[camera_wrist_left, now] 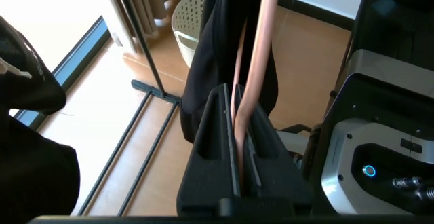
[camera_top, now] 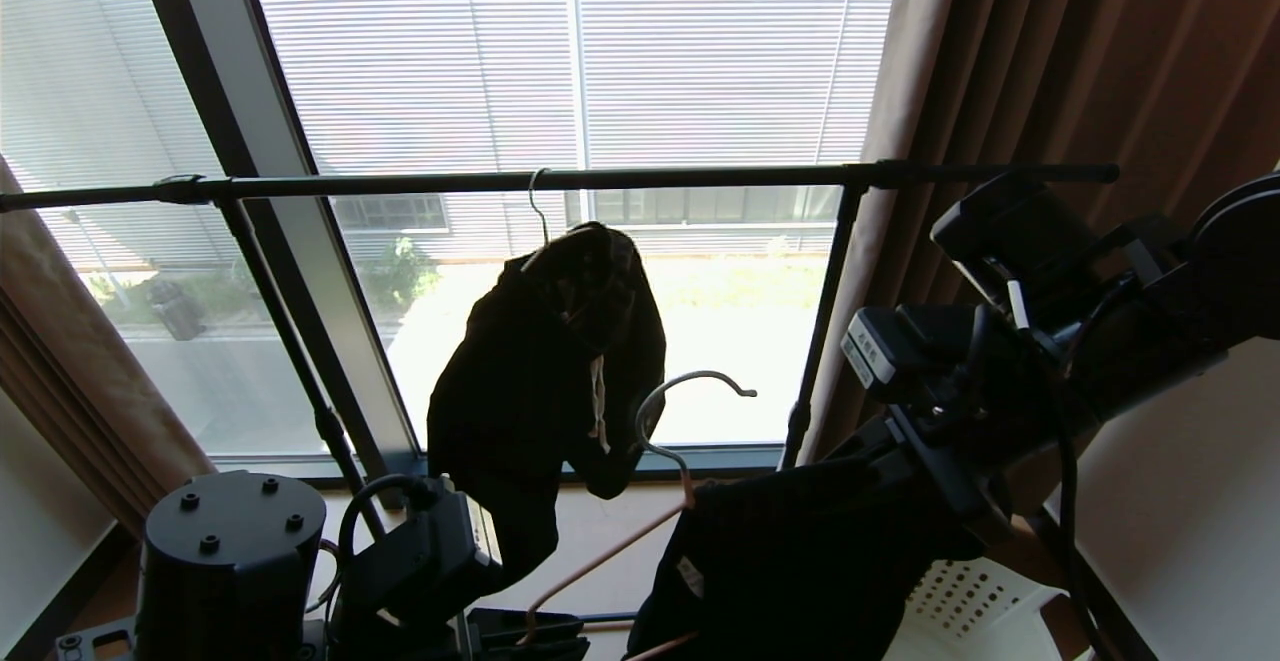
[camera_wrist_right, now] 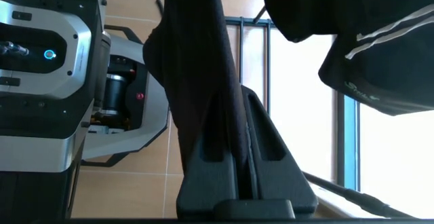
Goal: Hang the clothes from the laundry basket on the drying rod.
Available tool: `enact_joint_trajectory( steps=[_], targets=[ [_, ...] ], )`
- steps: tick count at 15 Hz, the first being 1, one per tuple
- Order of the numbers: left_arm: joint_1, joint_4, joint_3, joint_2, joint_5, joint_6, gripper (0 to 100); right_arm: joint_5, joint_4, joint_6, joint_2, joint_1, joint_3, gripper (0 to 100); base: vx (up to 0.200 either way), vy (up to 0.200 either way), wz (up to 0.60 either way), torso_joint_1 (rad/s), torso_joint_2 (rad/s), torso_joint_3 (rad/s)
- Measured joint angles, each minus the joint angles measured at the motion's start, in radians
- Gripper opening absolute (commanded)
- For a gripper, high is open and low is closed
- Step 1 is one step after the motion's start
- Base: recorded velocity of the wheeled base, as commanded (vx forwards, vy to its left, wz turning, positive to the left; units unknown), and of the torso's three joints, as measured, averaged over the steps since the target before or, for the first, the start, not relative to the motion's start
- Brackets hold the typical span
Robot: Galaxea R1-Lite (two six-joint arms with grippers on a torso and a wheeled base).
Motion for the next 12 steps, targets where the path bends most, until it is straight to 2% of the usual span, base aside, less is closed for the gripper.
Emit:
enact_joint_trajectory(
  steps=[3, 8, 10, 12],
  targets=[
    [0.000, -0.005, -0.006, 0.003, 0.001, -0.001, 100, 0.000, 0.000, 0.002, -0.002, 0.000, 0.000, 0, 0.000, 0.000, 0.00, 0.000, 0.00, 0.000],
    [0.042, -0.083, 0.015, 0.006, 0.002, 0.000, 100, 0.005, 0.005, 0.009, -0.003, -0.005, 0.008, 0, 0.000, 0.000, 0.00, 0.000, 0.00, 0.000],
    [0.049, -0.116, 0.043, -0.014, 0.002, -0.001, 100, 0.011, 0.005, 0.030, -0.003, -0.021, 0.011, 0, 0.000, 0.000, 0.00, 0.000, 0.00, 0.000],
    [0.058, -0.132, 0.063, -0.051, 0.001, -0.021, 100, 0.049, -0.001, 0.064, -0.002, -0.059, 0.007, 0, 0.000, 0.000, 0.00, 0.000, 0.00, 0.000]
  ],
)
